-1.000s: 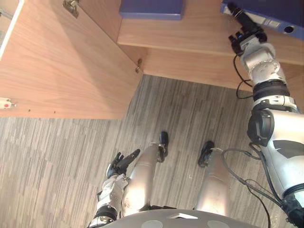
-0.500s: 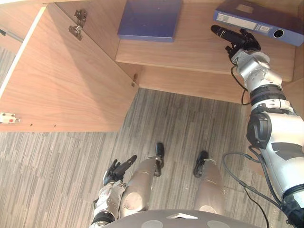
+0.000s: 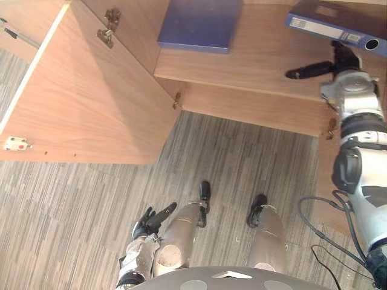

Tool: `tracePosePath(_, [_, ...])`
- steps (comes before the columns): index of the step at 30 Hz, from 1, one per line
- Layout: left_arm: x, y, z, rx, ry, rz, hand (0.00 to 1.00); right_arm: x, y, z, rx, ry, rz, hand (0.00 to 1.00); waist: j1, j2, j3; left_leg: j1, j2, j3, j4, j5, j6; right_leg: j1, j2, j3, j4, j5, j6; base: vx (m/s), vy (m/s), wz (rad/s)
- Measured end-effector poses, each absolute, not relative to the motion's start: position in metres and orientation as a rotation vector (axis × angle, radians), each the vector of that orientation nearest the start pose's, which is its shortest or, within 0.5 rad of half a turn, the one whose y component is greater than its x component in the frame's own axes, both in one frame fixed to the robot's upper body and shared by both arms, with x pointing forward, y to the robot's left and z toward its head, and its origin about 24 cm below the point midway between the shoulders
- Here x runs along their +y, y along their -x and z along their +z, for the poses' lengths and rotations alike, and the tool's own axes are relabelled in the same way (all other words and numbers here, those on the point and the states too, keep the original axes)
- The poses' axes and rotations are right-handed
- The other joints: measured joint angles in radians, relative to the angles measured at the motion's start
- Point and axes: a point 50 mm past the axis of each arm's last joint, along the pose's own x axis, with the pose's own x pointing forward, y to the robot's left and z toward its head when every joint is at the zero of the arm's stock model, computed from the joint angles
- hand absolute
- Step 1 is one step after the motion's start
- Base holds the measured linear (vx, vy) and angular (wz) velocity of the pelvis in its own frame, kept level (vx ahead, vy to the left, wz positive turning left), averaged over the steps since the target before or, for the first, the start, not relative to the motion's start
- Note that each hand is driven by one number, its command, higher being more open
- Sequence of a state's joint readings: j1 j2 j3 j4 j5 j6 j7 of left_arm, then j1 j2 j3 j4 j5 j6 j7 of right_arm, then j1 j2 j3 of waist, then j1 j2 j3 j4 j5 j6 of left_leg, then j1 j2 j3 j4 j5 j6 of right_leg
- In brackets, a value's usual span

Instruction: Walk over to the cabinet, pick up the folder, carry it to the office cabinet, place the folder inside the office cabinet, then close the office cabinet door

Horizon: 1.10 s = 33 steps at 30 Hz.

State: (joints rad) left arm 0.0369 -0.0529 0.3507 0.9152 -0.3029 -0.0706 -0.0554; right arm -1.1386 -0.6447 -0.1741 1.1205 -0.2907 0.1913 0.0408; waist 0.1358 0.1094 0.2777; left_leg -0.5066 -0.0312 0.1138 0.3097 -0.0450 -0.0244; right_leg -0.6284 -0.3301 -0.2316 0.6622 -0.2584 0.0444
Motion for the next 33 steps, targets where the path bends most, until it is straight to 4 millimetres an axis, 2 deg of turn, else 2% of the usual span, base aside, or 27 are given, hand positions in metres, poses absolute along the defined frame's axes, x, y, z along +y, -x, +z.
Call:
tracePosePath(2, [0.187,-0.131,-0.145,0.831,0.479,0.429,1.0,-0.332,-0.382,0.204,0.227,0.612,-0.383,1.0,-0.004,0.001,-0.001,0.007,0.0,0.006,-0.009,0.001,-0.001,-0.004,0.001,0.007,0.002,0.0,0.0,0.01,-0.025,-0.09])
tracePosePath(6, [0.188,-0.13,-0.146,0.842,0.447,0.397,1.0,-0.339,-0.376,0.193,0.311,0.783,-0.313,1.0,-0.01,0.003,-0.003,0.006,-0.002,0.021,-0.021,0.006,-0.001,-0.025,0.002,0.019,0.011,0.0,0.0,0.0,-0.026,-0.09])
tracePosePath(12, [0.188,-0.129,-0.146,0.838,0.44,0.376,1.0,-0.353,-0.368,0.198,0.347,0.979,-0.322,1.0,-0.001,0.003,-0.003,0.003,-0.009,0.026,-0.038,0.018,-0.001,-0.045,-0.002,0.03,0.016,0.0,0.0,0.0,-0.006,-0.01])
tracePosePath(15, [0.19,-0.128,-0.146,0.841,0.432,0.378,1.0,-0.358,-0.364,0.189,0.385,1.064,-0.316,1.0,-0.004,0.003,-0.003,0.0,-0.01,0.03,-0.038,0.018,-0.001,-0.051,-0.002,0.035,0.019,0.0,0.0,0.0,-0.005,-0.03])
tracePosePath(20, [0.191,-0.129,-0.146,0.843,0.422,0.369,1.0,-0.344,-0.367,0.177,0.4,1.234,-0.222,1.0,-0.01,0.001,-0.004,0.004,-0.008,0.034,-0.037,0.018,-0.001,-0.05,0.002,0.041,0.018,0.0,0.0,0.0,-0.005,-0.02])
tracePosePath(24, [0.192,-0.13,-0.145,0.846,0.385,0.349,1.0,-0.329,-0.372,0.17,0.399,1.294,-0.133,1.0,-0.013,-0.005,-0.007,0.011,0.007,0.048,-0.035,0.016,-0.003,-0.043,0.02,0.047,0.002,0.013,-0.001,0.0,-0.016,-0.14])
tracePosePath(29, [0.192,-0.131,-0.145,0.844,0.384,0.349,1.0,-0.294,-0.384,0.155,0.368,1.282,0.008,1.0,-0.02,-0.024,-0.018,0.058,0.028,0.055,-0.044,0.014,-0.006,0.009,0.047,0.044,-0.032,0.026,-0.004,0.0,-0.023,-0.14])
tracePosePath(31, [0.192,-0.132,-0.145,0.843,0.384,0.349,1.0,-0.287,-0.389,0.164,0.332,1.276,0.008,1.0,-0.02,-0.027,-0.02,0.059,0.036,0.06,-0.049,0.016,-0.008,0.01,0.056,0.045,-0.048,0.036,-0.004,-0.02,-0.012,-0.16])
tracePosePath(32, [0.192,-0.132,-0.145,0.842,0.384,0.353,1.0,-0.281,-0.395,0.179,0.277,1.255,-0.021,1.0,-0.02,-0.027,-0.02,0.059,0.043,0.069,-0.056,0.021,-0.008,0.01,0.066,0.047,-0.065,0.048,-0.006,-0.02,-0.003,-0.19])
tracePosePath(33, [0.192,-0.132,-0.145,0.843,0.384,0.356,1.0,-0.28,-0.396,0.184,0.257,1.246,-0.037,1.0,-0.019,-0.027,-0.02,0.059,0.044,0.07,-0.057,0.022,-0.009,0.009,0.069,0.049,-0.069,0.05,-0.006,-0.02,0.002,-0.18])
